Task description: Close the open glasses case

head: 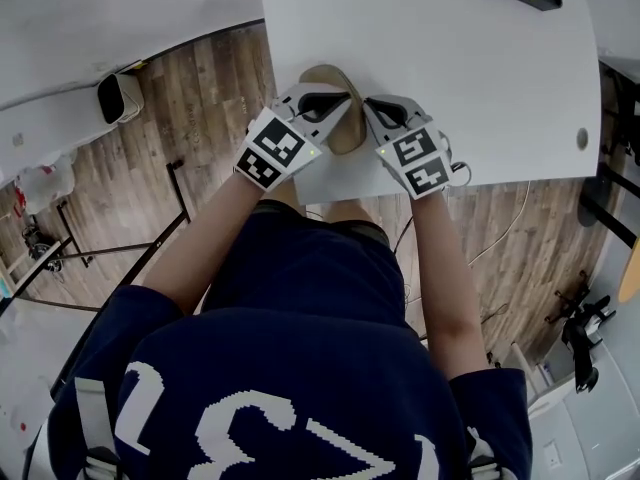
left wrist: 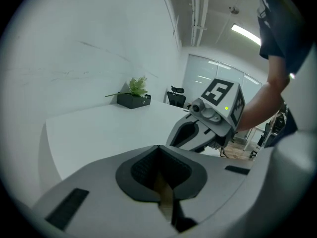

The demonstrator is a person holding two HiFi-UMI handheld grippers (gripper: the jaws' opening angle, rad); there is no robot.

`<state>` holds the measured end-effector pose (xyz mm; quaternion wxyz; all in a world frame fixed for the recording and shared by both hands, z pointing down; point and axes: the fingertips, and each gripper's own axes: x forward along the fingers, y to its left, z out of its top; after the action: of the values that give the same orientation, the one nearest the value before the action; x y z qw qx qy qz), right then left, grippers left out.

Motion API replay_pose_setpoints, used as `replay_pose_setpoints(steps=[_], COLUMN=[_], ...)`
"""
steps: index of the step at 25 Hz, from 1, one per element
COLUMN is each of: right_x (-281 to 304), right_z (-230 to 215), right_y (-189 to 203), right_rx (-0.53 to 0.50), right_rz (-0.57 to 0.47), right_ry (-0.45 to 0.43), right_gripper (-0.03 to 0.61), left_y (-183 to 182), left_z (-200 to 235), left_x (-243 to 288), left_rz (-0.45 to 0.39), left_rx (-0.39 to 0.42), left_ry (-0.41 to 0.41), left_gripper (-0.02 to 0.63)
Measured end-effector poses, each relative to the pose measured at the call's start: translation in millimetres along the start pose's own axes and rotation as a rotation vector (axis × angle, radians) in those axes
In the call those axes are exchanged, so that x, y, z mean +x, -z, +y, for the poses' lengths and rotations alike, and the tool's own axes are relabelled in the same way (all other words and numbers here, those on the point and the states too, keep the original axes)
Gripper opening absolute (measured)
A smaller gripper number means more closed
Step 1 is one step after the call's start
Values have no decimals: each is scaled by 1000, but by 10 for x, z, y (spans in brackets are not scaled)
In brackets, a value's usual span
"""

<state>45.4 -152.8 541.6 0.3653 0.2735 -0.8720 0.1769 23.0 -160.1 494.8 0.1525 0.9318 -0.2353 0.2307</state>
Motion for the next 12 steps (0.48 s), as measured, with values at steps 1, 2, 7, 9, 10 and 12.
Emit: replay_pose_setpoints(steps=[1, 2, 7, 9, 10, 12], right_x=[-45, -90, -262, -287, -287, -264], right_z=[68, 149, 696, 795, 784, 686], right_y=[63, 136, 444, 478, 481, 470], right_rx=[12, 30, 155, 205, 220, 212], right_rz=[3, 6, 0, -20, -27, -25], right_ry=[-8, -19, -114, -123, -114, -83], right_gripper=[21, 21, 21, 21, 21, 21], left_y=[3, 9, 170, 220, 229, 237], left_z=[-20, -42, -182, -227, -234, -235], left_x=[-25, -58, -226, -246, -253, -258], left_rz=[1, 4, 42, 29, 15, -1], left_rx=[-14, -21, -52, -59, -61, -72], left_ry=[-1, -3, 24, 25, 20, 18], left_gripper=[12, 12, 12, 12, 12, 12])
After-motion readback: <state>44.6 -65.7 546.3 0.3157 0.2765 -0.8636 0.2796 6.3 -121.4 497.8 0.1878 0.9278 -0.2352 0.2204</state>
